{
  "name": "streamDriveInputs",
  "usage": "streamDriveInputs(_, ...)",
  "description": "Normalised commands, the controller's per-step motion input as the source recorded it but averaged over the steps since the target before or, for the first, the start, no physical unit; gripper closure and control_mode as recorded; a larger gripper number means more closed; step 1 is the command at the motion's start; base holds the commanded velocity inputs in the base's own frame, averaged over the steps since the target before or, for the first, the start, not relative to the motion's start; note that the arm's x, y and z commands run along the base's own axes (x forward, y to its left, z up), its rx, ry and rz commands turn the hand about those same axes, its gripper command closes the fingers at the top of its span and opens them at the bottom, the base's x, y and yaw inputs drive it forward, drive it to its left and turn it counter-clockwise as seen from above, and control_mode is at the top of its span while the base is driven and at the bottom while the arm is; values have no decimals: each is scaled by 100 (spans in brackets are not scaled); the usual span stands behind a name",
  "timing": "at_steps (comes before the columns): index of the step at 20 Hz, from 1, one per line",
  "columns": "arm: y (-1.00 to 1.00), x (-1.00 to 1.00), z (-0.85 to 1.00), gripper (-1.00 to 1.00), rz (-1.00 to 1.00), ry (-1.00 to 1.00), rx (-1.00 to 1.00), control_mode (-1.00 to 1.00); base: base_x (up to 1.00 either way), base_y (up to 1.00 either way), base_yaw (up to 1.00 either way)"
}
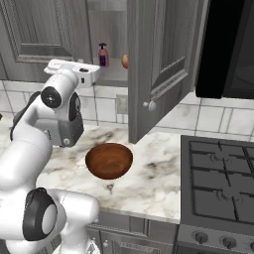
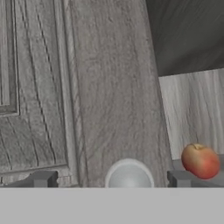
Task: Open the cabinet. Pick the kiwi and peach from the cabinet and place them into the bowl. Then close the cabinet.
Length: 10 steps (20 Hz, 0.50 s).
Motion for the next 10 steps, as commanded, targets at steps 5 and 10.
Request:
streamDriveInputs(5,0,5,0,100,0,0,0,-100,0,0,0)
streamDriveInputs(10,0,0,0,100,0,0,0,-100,0,0,0)
